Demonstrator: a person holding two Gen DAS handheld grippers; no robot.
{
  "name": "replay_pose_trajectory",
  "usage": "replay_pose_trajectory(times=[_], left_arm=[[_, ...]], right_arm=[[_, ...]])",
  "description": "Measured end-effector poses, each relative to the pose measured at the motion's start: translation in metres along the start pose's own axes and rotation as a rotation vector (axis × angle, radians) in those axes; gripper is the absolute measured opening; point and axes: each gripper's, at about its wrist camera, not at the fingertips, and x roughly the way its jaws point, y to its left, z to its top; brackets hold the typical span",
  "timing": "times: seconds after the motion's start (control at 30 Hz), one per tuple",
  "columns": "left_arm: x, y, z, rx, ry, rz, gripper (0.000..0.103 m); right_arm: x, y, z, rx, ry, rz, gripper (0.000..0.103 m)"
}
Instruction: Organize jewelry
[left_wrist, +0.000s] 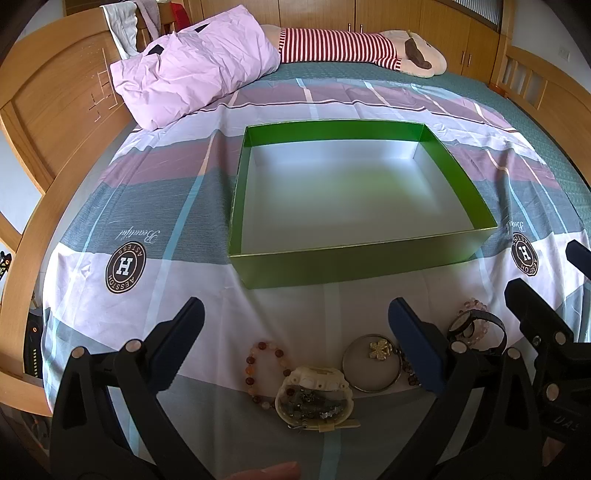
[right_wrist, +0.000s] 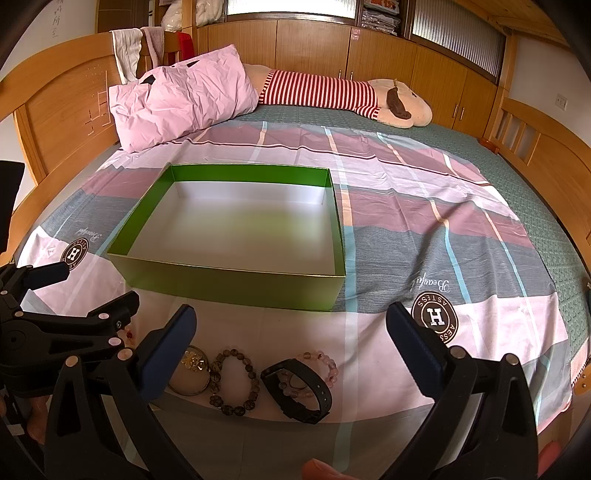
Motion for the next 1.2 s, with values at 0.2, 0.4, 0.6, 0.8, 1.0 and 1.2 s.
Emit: replay_pose_trajectory(times=[0.2,0.4,0.6,0.8,1.0,1.2], left_arm=[[0.0000,-0.0001,-0.0001,0.000,0.001,0.000,0.101],[0.0002,-0.0007,-0.0004,0.001,0.001,0.001,0.101],[0.0001,-0.0008,-0.0002,0.002,0.002,0.002,0.101],[0.0001,-0.0009,-0.0001,0.002,0.002,0.002,0.101],[0.0014,-0.0009,-0.0019,0.004,0.004,0.003,0.101],[0.0040,-0.0016,-0.0035,0.007,0.009,0.007,0.101]], right_arm=[[0.0000,-0.0002,0.0001,0.000,0.000,0.000,0.102],[0.0001,0.0003,-0.0002,0.000,0.000,0.000,0.102],[0.0000,0.0004,-0.0002,0.000,0.000,0.001,0.102],[0.0000,0.0009,-0.0002,-0.001,0.001,0.000,0.102],[0.0008,-0.0011,-0.0002,-0.005,0.003,0.002,0.102],[0.0016,-0.0007,-0.0004,-0.006,0.004,0.003,0.102]])
